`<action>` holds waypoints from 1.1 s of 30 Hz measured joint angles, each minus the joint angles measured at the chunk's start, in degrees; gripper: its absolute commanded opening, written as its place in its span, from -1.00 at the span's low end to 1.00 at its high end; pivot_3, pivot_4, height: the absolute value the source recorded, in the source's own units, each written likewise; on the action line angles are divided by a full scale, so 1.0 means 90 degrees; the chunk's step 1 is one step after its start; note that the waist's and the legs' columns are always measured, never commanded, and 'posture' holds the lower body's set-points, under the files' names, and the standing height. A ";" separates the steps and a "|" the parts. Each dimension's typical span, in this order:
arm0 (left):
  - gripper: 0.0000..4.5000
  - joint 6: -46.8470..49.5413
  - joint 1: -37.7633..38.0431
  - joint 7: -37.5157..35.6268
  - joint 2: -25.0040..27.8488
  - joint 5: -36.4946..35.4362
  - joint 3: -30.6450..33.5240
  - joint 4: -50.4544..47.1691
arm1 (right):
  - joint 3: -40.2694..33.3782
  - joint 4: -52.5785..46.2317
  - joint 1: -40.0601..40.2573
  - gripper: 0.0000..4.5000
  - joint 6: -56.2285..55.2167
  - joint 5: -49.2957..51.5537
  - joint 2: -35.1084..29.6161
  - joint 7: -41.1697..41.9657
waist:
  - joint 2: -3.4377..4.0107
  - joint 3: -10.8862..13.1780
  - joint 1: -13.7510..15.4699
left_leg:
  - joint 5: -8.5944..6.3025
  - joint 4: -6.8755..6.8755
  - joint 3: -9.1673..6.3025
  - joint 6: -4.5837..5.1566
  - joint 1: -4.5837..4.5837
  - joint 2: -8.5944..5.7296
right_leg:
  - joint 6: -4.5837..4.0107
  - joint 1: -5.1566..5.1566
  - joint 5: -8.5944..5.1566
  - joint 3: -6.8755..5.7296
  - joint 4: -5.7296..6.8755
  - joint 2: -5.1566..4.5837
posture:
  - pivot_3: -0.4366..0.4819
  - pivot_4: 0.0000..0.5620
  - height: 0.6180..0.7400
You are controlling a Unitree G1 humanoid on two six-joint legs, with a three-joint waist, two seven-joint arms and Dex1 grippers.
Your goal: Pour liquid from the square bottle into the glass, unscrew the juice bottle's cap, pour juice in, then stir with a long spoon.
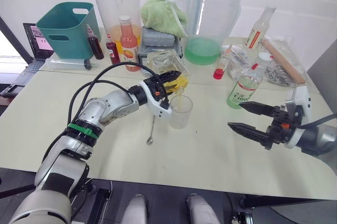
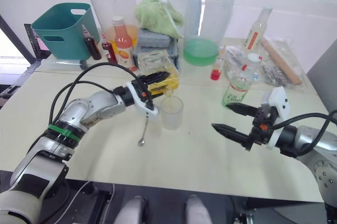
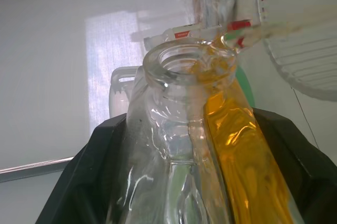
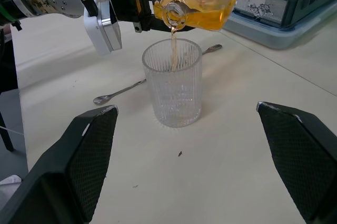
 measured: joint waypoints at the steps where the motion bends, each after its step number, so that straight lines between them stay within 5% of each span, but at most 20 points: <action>1: 0.25 0.0000 0.0000 0.0030 0.0000 0.0012 -0.0018 0.0000 | 0.0004 0.0005 -0.0015 0.99 -0.0001 -0.0002 0.0000 0.0001 | 0.0000 0.0000 0.0000 | 0.0000 0.0000 0.0000 0.0000 0.0000 0.0000 | 0.0000 0.0000 0.0000 0.0000 0.0000 0.0000 | -0.05 -0.47 0.73; 33: 0.25 -0.0002 0.0000 0.0600 0.0115 0.0583 -0.0261 -0.0030 | 0.0199 0.0125 -0.0201 0.99 -0.0004 -0.0094 0.0041 0.0066 | 0.0000 0.0000 0.0003 | 0.0000 0.0000 0.0000 0.0000 0.0000 -0.0001 | 0.0000 0.0000 0.0000 0.0000 0.0002 -0.0001 | -0.05 -0.47 0.73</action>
